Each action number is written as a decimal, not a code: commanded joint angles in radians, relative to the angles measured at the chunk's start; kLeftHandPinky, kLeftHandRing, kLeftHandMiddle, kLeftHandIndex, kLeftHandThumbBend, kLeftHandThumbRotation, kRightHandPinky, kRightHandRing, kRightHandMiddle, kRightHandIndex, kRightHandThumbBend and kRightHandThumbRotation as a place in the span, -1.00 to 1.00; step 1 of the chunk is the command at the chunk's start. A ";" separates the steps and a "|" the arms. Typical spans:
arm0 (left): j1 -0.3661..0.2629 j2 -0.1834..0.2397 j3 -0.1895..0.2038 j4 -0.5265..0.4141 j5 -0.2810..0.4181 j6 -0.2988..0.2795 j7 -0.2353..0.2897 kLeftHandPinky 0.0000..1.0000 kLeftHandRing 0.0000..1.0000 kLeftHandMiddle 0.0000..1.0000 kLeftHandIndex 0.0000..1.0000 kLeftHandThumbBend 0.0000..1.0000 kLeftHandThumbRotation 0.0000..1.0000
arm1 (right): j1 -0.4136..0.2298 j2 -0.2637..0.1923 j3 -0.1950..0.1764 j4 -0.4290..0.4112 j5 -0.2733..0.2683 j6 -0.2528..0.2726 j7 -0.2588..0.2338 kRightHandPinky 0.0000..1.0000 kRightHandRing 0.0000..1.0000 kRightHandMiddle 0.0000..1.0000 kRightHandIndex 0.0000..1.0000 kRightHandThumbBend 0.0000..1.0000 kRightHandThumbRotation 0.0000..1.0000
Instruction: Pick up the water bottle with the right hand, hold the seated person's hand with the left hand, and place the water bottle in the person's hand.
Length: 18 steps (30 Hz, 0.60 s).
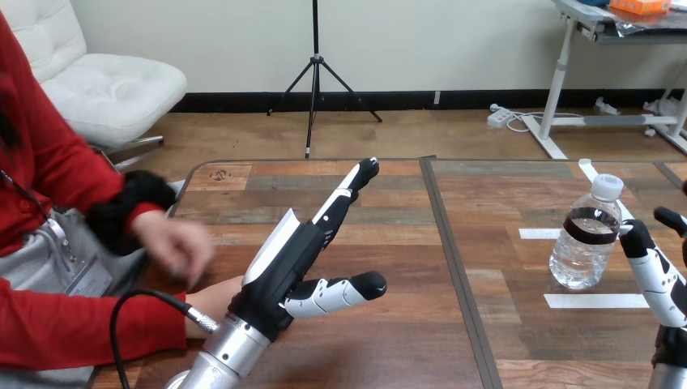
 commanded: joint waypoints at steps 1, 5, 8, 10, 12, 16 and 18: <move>-0.027 0.001 0.029 -0.022 -0.030 0.000 -0.008 1.00 1.00 1.00 1.00 1.00 0.61 | -0.099 -0.029 -0.006 0.050 -0.008 -0.013 -0.015 0.60 0.89 0.91 0.94 1.00 0.28; -0.026 0.000 0.033 -0.023 -0.031 0.000 -0.012 1.00 1.00 1.00 1.00 1.00 0.61 | -0.118 -0.040 -0.004 0.090 -0.001 0.004 -0.013 0.65 0.92 0.93 0.97 1.00 0.29; -0.025 0.001 0.035 -0.024 -0.029 0.000 -0.012 1.00 1.00 1.00 1.00 1.00 0.61 | -0.130 -0.045 -0.003 0.116 0.016 0.018 0.001 0.72 0.97 0.95 0.99 1.00 0.29; -0.024 0.001 0.037 -0.026 -0.027 0.000 -0.010 1.00 1.00 1.00 1.00 1.00 0.61 | -0.137 -0.047 -0.003 0.130 0.022 0.029 0.004 0.76 0.98 0.96 0.99 1.00 0.29; -0.022 0.002 0.037 -0.028 -0.029 0.002 -0.013 1.00 1.00 1.00 1.00 1.00 0.61 | -0.148 -0.052 -0.003 0.151 0.023 0.041 0.007 0.80 0.99 0.97 1.00 1.00 0.30; -0.021 0.001 0.040 -0.028 -0.025 0.000 -0.011 1.00 1.00 1.00 1.00 1.00 0.61 | -0.165 -0.058 -0.002 0.183 0.035 0.062 0.023 0.88 1.00 0.99 1.00 1.00 0.32; -0.020 0.002 0.042 -0.031 -0.021 0.002 -0.006 1.00 1.00 1.00 1.00 1.00 0.62 | -0.174 -0.064 0.000 0.198 0.038 0.083 0.031 0.91 1.00 0.99 1.00 1.00 0.33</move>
